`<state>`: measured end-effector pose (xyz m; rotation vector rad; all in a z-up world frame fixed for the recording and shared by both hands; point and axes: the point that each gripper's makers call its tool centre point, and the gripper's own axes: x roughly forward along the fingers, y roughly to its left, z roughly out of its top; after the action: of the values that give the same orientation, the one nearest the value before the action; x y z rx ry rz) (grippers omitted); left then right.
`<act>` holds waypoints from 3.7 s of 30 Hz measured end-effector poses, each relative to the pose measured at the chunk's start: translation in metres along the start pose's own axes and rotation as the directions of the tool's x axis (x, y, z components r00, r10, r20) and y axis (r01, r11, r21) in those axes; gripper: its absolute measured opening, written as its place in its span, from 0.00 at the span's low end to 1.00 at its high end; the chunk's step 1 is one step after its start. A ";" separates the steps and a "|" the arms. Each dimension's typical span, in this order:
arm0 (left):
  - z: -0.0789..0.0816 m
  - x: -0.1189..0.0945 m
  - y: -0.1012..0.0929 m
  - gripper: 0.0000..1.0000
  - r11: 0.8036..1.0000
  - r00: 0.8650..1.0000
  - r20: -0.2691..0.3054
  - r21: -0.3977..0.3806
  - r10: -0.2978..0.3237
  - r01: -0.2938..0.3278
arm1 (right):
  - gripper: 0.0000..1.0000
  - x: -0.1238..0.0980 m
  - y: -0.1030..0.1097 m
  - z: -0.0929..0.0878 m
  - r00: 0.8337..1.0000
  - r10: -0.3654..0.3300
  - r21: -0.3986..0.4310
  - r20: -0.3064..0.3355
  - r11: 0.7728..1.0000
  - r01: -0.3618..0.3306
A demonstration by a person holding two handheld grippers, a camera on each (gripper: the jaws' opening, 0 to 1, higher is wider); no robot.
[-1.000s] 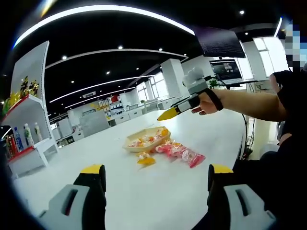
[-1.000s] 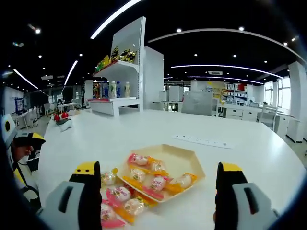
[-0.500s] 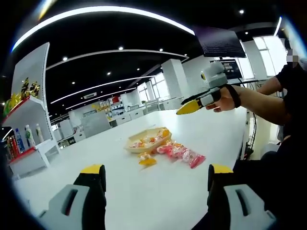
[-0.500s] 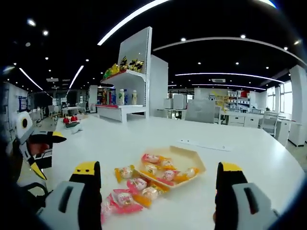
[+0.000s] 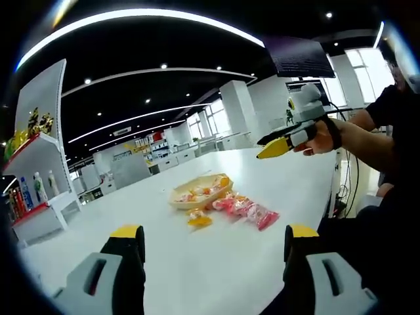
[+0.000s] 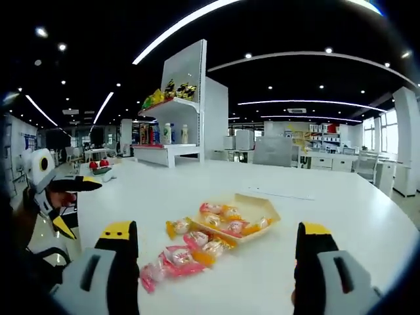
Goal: Pick up the marshmallows scattered on the table and place them into the bowl on the table
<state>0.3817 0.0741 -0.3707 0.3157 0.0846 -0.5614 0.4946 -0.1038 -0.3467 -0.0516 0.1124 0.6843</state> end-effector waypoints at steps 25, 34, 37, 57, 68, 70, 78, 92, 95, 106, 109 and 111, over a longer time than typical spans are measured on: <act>-0.002 0.002 -0.003 0.87 1.000 1.000 -0.008 0.009 -0.008 0.008 | 0.97 -0.006 0.019 -0.004 1.000 0.018 0.007 -0.011 1.000 -0.018; -0.002 0.002 -0.003 0.87 1.000 1.000 -0.006 0.010 -0.008 0.009 | 0.97 -0.005 0.018 -0.007 1.000 0.019 0.008 -0.022 1.000 -0.019; -0.003 0.002 -0.004 0.86 1.000 1.000 -0.009 0.009 -0.011 0.011 | 0.96 -0.005 0.018 -0.008 1.000 0.017 0.005 -0.024 1.000 -0.017; -0.003 0.002 -0.004 0.85 1.000 1.000 -0.014 0.016 -0.007 0.007 | 0.96 0.001 0.009 -0.011 0.999 0.020 -0.001 -0.046 1.000 -0.020; -0.004 0.002 -0.004 0.85 1.000 1.000 -0.016 0.015 -0.008 0.008 | 0.96 0.002 0.008 -0.015 0.998 0.023 0.004 -0.056 1.000 -0.023; -0.004 0.002 -0.004 0.85 1.000 1.000 -0.016 0.015 -0.008 0.008 | 0.96 0.003 0.008 -0.015 0.998 0.023 0.002 -0.057 1.000 -0.023; -0.005 0.002 -0.005 0.85 1.000 1.000 -0.017 0.013 -0.009 0.009 | 0.96 0.005 0.011 -0.019 0.997 0.034 0.003 -0.069 0.999 -0.034; -0.006 0.003 -0.005 0.85 1.000 1.000 -0.019 0.013 -0.011 0.011 | 0.95 0.004 0.014 -0.020 0.997 0.035 0.000 -0.072 0.999 -0.035; -0.006 0.003 -0.005 0.85 1.000 1.000 -0.020 0.014 -0.011 0.011 | 0.95 0.003 0.015 -0.020 0.997 0.037 -0.002 -0.073 0.999 -0.037; -0.006 0.003 -0.008 0.85 1.000 1.000 -0.020 0.014 -0.013 0.013 | 0.95 0.000 0.018 -0.022 0.996 0.040 -0.001 -0.076 0.999 -0.040; -0.006 0.003 -0.007 0.85 1.000 1.000 -0.019 0.014 -0.011 0.012 | 0.95 0.000 0.018 -0.023 0.996 0.040 -0.001 -0.078 0.999 -0.040; -0.006 0.002 -0.007 0.85 1.000 1.000 -0.019 0.014 -0.009 0.010 | 0.95 0.000 0.018 -0.024 0.996 0.039 0.000 -0.081 0.999 -0.039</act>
<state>0.3801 0.0692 -0.3786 0.3344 0.1000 -0.5689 0.4812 -0.0923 -0.3706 -0.0785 0.1909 0.7212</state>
